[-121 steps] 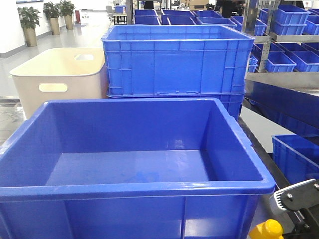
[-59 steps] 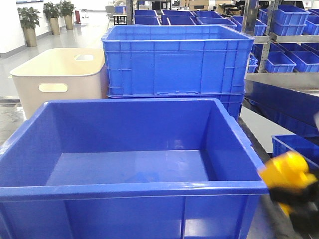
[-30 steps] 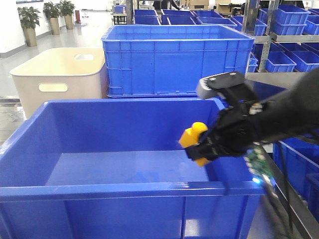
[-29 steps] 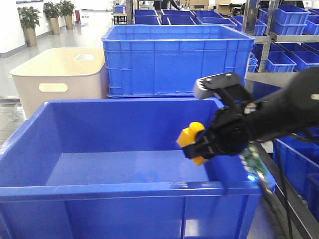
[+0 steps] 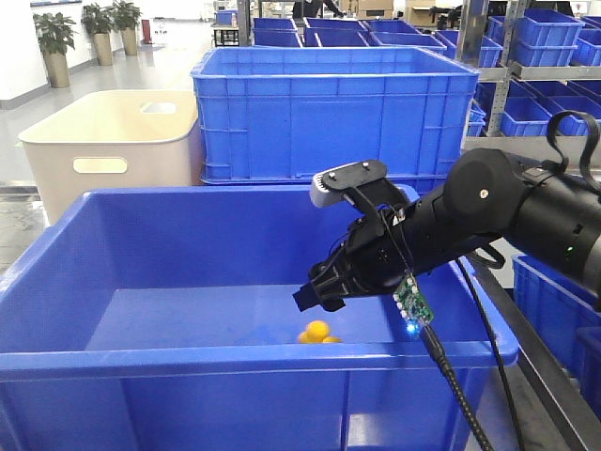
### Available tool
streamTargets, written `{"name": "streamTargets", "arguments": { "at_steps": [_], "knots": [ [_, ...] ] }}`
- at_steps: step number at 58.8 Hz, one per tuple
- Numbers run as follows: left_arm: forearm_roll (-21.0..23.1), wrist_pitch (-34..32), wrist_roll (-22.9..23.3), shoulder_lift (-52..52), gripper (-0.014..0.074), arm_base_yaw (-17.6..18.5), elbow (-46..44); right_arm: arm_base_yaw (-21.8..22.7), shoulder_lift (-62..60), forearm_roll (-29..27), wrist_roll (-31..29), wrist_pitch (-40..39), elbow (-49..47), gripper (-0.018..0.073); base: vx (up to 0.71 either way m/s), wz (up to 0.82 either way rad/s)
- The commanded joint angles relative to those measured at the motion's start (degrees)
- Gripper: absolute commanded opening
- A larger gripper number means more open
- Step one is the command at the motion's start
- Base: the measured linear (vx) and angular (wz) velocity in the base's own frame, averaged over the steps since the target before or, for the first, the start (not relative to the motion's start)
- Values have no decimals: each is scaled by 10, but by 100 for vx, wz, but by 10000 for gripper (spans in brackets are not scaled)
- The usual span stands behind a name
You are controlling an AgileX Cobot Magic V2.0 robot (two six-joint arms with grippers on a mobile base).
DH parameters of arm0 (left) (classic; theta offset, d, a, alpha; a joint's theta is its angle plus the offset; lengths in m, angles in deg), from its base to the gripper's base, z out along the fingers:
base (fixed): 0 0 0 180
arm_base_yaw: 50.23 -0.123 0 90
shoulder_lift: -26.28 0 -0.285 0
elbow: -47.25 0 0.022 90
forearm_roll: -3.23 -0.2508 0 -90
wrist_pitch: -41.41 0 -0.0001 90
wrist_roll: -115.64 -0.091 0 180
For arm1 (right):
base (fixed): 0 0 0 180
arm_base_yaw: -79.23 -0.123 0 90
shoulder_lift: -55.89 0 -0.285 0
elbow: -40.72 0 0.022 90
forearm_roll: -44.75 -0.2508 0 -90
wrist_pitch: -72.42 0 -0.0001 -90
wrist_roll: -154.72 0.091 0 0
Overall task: Pick red and yellow blocks into blue bin
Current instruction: 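Move the right gripper over the bin and release the yellow brick, then move the left gripper over the bin and release the red cube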
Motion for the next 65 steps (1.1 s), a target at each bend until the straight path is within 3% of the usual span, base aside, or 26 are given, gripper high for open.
{"name": "streamTargets", "arguments": {
  "at_steps": [1, 17, 34, 49, 65],
  "knots": [
    [12, -45, 0, 3, 237, 1, -16, 1, -45, -7, -4, -33, -22, 625, 0, 0],
    [12, -44, 0, 3, 237, 1, -16, 1, -167, -6, 36, 41, 3, 543, 0, 0],
    [12, -73, 1, 25, 241, 1, -64, 1, -385, -5, 34, -22, 255, 520, 0, 0],
    [8, -87, 0, 172, 248, 1, -193, 1, -527, -5, 34, -24, 406, 520, 0, 0],
    [7, -141, -1, 352, 248, 1, -302, 1, -590, -5, 34, -22, 469, 520, 0, 0]
  ]
}}
